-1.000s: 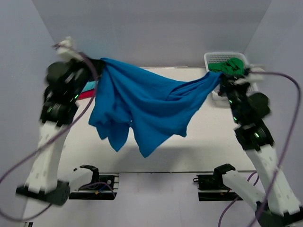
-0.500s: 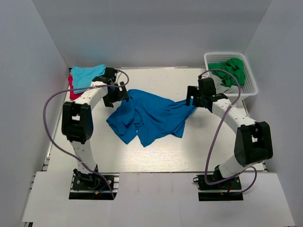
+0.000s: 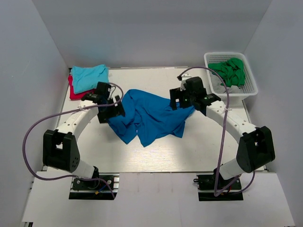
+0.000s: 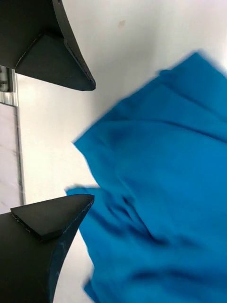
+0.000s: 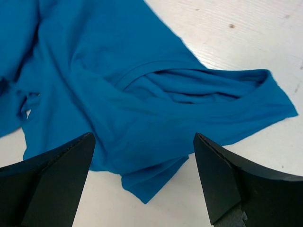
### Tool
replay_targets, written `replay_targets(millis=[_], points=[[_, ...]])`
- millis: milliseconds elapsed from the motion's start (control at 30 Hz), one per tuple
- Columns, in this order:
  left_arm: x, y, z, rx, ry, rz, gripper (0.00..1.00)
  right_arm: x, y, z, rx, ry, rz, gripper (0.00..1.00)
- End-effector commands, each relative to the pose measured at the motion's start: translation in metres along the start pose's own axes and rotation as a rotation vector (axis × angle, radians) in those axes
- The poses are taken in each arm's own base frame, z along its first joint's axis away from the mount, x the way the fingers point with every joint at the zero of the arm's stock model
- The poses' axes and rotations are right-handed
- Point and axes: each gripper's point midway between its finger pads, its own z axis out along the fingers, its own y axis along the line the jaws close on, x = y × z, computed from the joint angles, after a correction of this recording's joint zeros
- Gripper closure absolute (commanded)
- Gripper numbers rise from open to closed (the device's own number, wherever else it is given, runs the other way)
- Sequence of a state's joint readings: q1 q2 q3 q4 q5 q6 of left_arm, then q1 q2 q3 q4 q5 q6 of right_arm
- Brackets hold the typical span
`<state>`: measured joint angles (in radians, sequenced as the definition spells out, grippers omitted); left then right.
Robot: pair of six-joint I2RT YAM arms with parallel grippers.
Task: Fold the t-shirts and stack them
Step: Flatten out the tshirt
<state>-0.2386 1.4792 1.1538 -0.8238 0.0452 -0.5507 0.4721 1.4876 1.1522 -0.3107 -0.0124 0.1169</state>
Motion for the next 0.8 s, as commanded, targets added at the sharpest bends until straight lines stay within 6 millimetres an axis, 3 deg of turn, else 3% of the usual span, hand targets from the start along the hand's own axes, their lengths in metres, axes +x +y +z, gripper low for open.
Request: replay_targets(millis=[0, 200, 233, 267, 400, 467, 500, 567, 767], points=[[0.035, 0.0, -0.006, 0.023, 0.092, -0.015, 0.0, -0.006, 0.016, -0.012, -0.028, -0.019, -0.086, 0.1], [0.088, 0.01, -0.005, 0.042, 0.19, 0.002, 0.0, 0.031, 0.044, -0.003, -0.087, 0.032, -0.152, 0.1], [0.103, 0.015, 0.003, 0.047, 0.209, 0.01, 0.0, 0.034, 0.044, -0.002, -0.067, 0.026, -0.164, 0.1], [0.11, 0.018, 0.006, 0.051, 0.22, 0.009, 0.0, 0.051, 0.04, 0.002, -0.049, 0.055, -0.152, 0.1], [0.147, 0.031, 0.021, 0.014, 0.307, 0.008, 0.0, 0.063, 0.051, 0.004, -0.09, 0.028, -0.147, 0.1], [0.148, 0.03, 0.029, 0.025, 0.276, 0.002, 0.02, 0.052, 0.061, 0.002, -0.117, -0.042, -0.142, 0.1], [0.153, 0.033, 0.033, 0.018, 0.276, 0.013, 0.05, 0.065, 0.062, 0.004, -0.128, -0.026, -0.145, 0.1], [0.148, 0.028, 0.037, 0.025, 0.228, 0.008, 0.06, 0.059, 0.067, 0.001, -0.137, -0.066, -0.146, 0.1], [0.128, 0.03, 0.059, -0.053, 0.094, 0.016, 0.09, 0.079, 0.065, 0.0, -0.069, -0.062, -0.147, 0.1]])
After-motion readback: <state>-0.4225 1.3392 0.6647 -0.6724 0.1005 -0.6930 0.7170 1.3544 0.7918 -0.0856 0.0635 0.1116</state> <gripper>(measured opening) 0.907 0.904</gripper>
